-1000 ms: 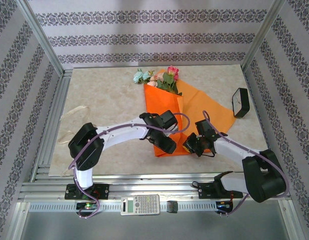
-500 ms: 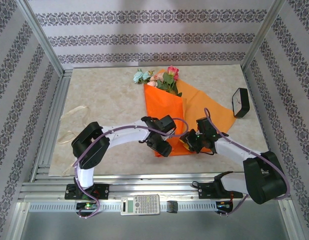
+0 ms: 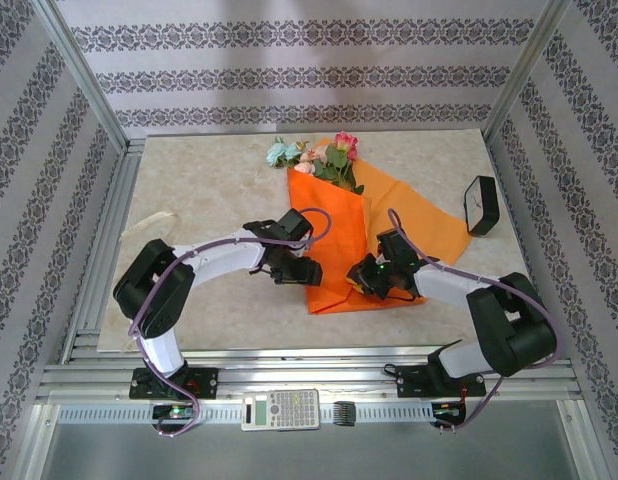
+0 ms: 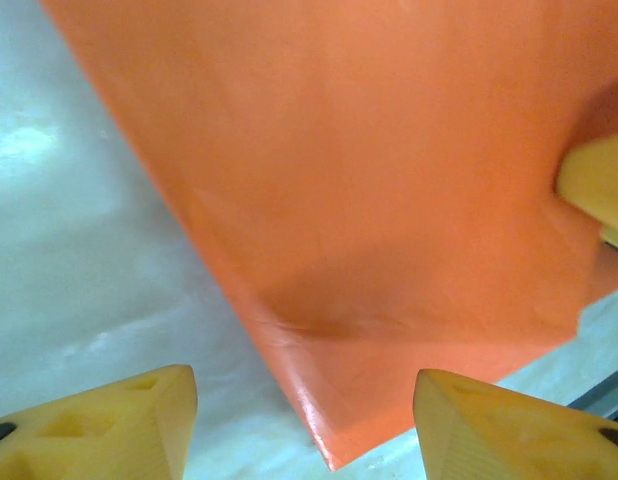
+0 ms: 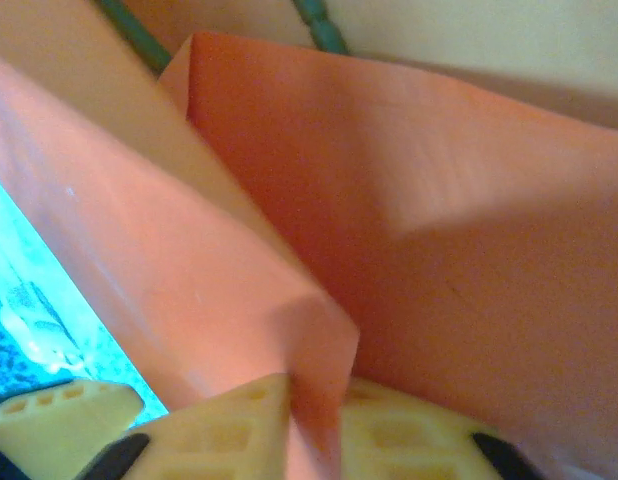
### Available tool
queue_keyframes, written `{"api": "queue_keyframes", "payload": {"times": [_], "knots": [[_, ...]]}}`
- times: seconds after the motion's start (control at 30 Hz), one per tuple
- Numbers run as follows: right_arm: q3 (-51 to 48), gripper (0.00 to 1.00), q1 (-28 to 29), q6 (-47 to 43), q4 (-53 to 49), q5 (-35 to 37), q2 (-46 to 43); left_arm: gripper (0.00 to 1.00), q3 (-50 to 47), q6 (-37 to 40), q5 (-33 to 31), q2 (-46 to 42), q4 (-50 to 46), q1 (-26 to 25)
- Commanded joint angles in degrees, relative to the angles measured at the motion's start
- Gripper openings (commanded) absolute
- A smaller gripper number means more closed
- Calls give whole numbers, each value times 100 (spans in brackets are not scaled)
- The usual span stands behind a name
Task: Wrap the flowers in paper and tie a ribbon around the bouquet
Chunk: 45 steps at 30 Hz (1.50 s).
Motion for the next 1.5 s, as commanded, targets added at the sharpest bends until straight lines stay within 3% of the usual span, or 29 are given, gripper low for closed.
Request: {"api": "queue_keyframes", "payload": {"times": [0.0, 0.27, 0.87, 1.2, 1.47], "knots": [[94, 0, 107, -58, -169, 132, -250, 61, -89, -342, 265, -128, 346, 126], [159, 0, 246, -143, -1339, 328, -1135, 67, 58, -690, 240, 249, 561, 441], [-336, 0, 163, -888, -1230, 927, -503, 59, 1438, -904, 1166, 1820, 1733, 1534], [-433, 0, -4, -895, -1246, 1026, -629, 45, 2256, -863, 1260, 2386, 1634, 1614], [-130, 0, -145, -1002, -1656, 873, -837, 6, 2780, -679, 888, 2595, 1391, 1823]]}}
